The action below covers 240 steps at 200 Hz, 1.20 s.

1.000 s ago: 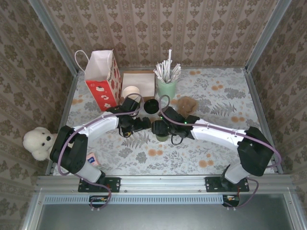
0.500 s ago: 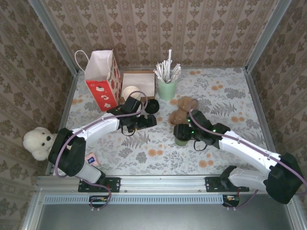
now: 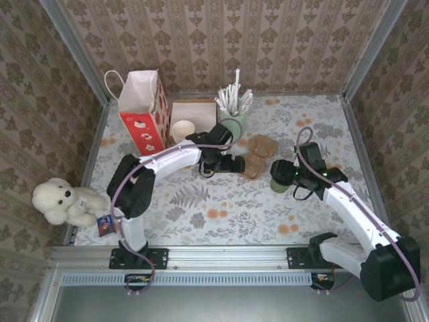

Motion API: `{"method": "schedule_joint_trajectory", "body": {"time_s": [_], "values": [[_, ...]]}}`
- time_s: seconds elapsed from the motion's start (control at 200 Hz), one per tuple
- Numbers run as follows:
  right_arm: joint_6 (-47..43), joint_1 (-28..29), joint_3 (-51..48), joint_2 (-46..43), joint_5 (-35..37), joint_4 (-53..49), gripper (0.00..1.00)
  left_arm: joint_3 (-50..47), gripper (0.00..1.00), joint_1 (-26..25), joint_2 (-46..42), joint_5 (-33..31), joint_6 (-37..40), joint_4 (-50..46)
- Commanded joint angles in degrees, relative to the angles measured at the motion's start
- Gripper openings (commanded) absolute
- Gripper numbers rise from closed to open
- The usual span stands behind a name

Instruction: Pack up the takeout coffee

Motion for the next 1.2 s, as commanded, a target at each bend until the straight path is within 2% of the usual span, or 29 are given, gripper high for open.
{"method": "schedule_joint_trajectory", "body": {"time_s": [0.0,0.205,0.555,0.695,0.875,1.195], "values": [[-3.8,-3.5,3.0,2.1,-1.4,1.9,0.81,4.6,1.0,-1.3,3.0,-3.0,2.7,-7.8],[-7.3,-8.2,10.4,11.0,-1.0,4.2,0.82,8.7,1.0,-1.8,7.4,-5.2,2.7,-11.6],[-9.2,-8.4,33.3,34.7,3.3,3.7,0.84,10.3,1.0,-0.7,9.6,-9.7,3.0,-16.4],[-8.9,-8.3,40.8,41.9,4.2,3.1,0.84,7.9,1.0,0.7,7.9,-10.3,2.7,-16.6],[-10.7,-6.8,45.4,47.0,-2.0,5.1,0.84,3.2,1.0,3.4,3.3,-10.7,1.8,-16.4],[-11.8,-2.7,54.1,55.6,-3.9,4.4,0.84,0.4,1.0,5.8,-4.1,-13.3,2.8,-16.0]]}}
